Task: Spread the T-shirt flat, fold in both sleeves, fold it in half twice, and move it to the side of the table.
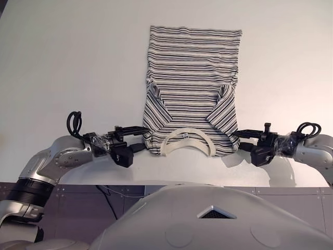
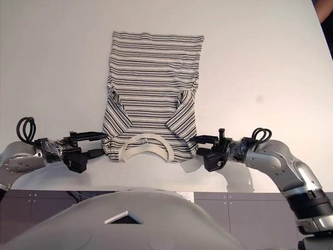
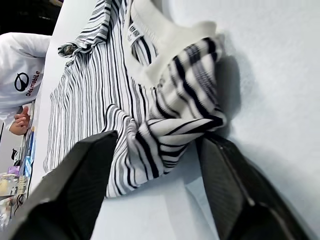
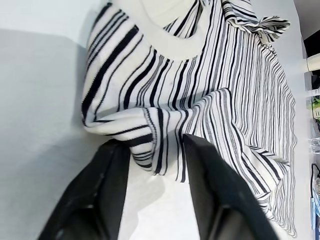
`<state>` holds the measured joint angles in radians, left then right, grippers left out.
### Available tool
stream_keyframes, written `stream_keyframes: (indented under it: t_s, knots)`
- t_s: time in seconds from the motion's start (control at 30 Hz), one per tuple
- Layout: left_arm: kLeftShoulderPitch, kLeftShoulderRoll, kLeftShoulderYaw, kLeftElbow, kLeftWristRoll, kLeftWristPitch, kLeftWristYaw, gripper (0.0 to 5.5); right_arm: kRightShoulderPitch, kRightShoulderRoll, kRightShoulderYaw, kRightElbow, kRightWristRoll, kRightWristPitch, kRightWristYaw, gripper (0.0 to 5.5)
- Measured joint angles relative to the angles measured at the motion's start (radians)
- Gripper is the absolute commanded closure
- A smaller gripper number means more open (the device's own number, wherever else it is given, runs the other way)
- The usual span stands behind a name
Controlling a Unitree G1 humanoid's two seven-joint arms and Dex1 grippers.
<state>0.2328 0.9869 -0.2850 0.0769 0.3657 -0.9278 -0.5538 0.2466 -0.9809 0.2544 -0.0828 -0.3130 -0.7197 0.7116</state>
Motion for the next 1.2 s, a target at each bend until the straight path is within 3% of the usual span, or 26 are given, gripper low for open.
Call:
stream_keyframes:
  t_s: [0.23,0.47,0.73,0.87,1.0,1.07,1.2]
  knots:
    - [-0.013,0.000,-0.031,0.037,0.000,-0.026,0.000,4.15,-0.002,0.012,0.029,0.009,-0.021,-0.014,-0.012,5.38]
    - [-0.021,0.001,-0.055,0.061,-0.053,0.000,-0.038,5.37,-0.003,0.037,0.036,0.015,-0.033,-0.006,-0.034,5.40]
    - [0.094,0.015,-0.063,-0.079,-0.314,0.224,-0.168,5.39,0.082,0.001,0.045,-0.090,0.184,0.121,0.090,5.40]
    - [0.326,0.140,-0.049,-0.309,-0.561,0.431,-0.274,5.39,0.237,-0.113,0.005,-0.274,0.462,0.290,0.206,5.40]
    - [0.504,0.274,0.100,-0.440,-0.824,0.577,-0.376,5.39,0.381,-0.195,-0.116,-0.372,0.730,0.458,0.284,5.40]
    - [0.490,0.272,0.159,-0.480,-0.912,0.653,-0.388,5.39,0.350,-0.191,-0.169,-0.396,0.828,0.550,0.276,5.40]
    - [0.178,0.121,0.189,-0.442,-0.970,0.804,-0.300,5.39,0.106,-0.072,-0.194,-0.348,0.877,0.735,0.146,5.40]
